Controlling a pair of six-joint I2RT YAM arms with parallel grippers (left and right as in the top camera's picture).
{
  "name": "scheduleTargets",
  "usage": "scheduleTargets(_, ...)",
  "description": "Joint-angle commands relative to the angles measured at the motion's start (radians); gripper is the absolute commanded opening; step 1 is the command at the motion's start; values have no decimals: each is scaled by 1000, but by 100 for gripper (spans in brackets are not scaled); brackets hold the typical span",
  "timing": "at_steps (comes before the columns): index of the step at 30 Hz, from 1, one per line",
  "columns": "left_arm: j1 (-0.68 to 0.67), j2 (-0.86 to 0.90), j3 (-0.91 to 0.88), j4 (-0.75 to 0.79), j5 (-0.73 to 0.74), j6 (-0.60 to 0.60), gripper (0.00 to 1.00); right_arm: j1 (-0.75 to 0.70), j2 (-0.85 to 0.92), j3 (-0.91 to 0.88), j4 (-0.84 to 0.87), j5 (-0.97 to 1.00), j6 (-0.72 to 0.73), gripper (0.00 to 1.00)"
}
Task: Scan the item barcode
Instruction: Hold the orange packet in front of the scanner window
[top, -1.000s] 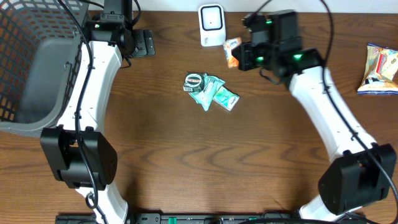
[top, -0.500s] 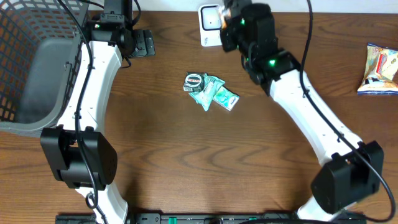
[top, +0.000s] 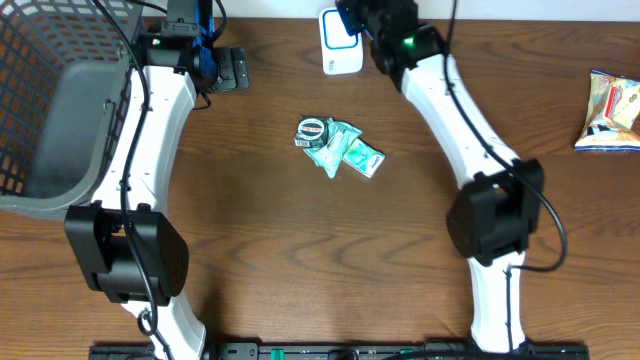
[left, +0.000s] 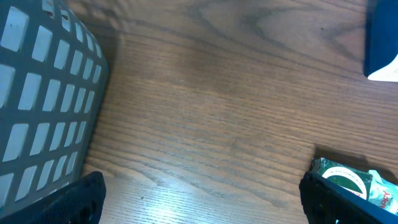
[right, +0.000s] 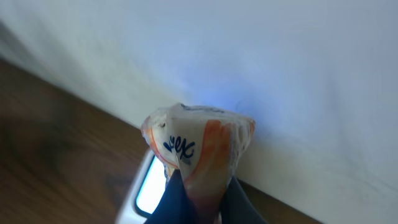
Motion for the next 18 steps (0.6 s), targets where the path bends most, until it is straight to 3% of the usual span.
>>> scheduleTargets(1,0,-21,12,-3,-9,-16,98,10,64,29,20,103,-179,1)
scheduleTargets(12,0,-21,12,-3,-10,-16,98,35,156,27,35,163,-564,1)
scheduleTargets(18,0,-21,12,-3,-10,-16,98,60,169,19,27,159,-645,1)
